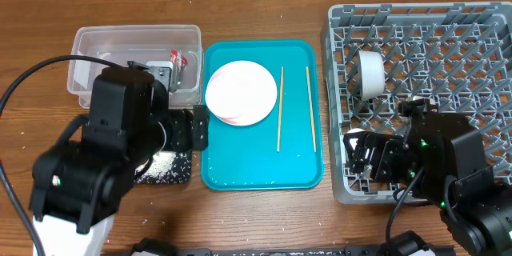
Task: Sort waste into correct bins and load items into the dishwasher
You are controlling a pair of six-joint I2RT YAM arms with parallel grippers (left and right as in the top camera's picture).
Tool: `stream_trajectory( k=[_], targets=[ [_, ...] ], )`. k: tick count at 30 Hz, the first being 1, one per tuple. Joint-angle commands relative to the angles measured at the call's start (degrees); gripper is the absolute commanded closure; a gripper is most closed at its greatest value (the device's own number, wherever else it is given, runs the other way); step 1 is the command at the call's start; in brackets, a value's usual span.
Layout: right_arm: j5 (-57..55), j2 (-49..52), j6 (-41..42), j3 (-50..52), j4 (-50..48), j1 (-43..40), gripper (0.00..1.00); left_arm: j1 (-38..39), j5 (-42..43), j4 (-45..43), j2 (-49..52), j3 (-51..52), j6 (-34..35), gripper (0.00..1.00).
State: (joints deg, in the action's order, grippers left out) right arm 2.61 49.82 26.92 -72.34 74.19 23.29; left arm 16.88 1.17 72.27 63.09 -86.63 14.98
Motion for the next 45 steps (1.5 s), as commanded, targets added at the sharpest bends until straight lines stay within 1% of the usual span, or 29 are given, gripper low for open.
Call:
stream_trajectory(
  k=[1,4,8,12,19,22,28,32,35,39,45],
  targets=[
    [0.09,-0.26,-0.13,-0.63,-0.31,-0.15,0.00,0.02,-5.97,-12.37,-8.55,9.44,-3.32,0.00],
    [0.09,-0.26,-0.13,-0.63,-0.31,-0.15,0.00,-1.05,-5.57,-24.26,-16.06,20.04,-4.28,0.00],
    [0.07,-0.26,-0.13,-0.63,-0.31,-0.15,0.00,-3.10,-2.54,-35.65,-27.06,33.99,-4.26,0.00],
    [0.07,-0.26,-0.13,-0.63,-0.31,-0.15,0.00,-5.75,-0.59,-42.05,-36.46,44.24,-4.28,0.00],
    [0.07,-0.26,-0.13,-0.66,-0.31,-0.15,0.00,-8.31,1.88,-51.36,-49.68,59.76,-4.26,0.00],
    [0.07,-0.26,-0.13,-0.63,-0.31,-0.15,0.00,-8.31,3.17,-54.40,-53.09,65.13,-4.26,0.00],
    [0.09,-0.26,-0.15,-0.63,-0.31,-0.15,0.00,-8.31,4.50,-63.25,-58.34,75.89,-4.02,0.00],
    [0.09,-0.26,-0.15,-0.63,-0.31,-0.15,0.00,-8.31,4.50,-69.81,-61.55,82.77,-1.46,0.00],
    [0.07,-0.26,-0.13,-0.63,-0.31,-0.15,0.00,-8.28,4.57,-72.26,-62.84,86.40,1.14,0.00],
    [0.09,-0.26,-0.15,-0.63,-0.31,-0.15,0.00,-8.28,4.68,-68.78,-62.90,86.36,1.36,0.00],
    [0.09,-0.26,-0.13,-0.66,-0.31,-0.15,0.00,-8.28,4.61,-68.41,-62.84,86.36,1.33,0.00]
  ],
)
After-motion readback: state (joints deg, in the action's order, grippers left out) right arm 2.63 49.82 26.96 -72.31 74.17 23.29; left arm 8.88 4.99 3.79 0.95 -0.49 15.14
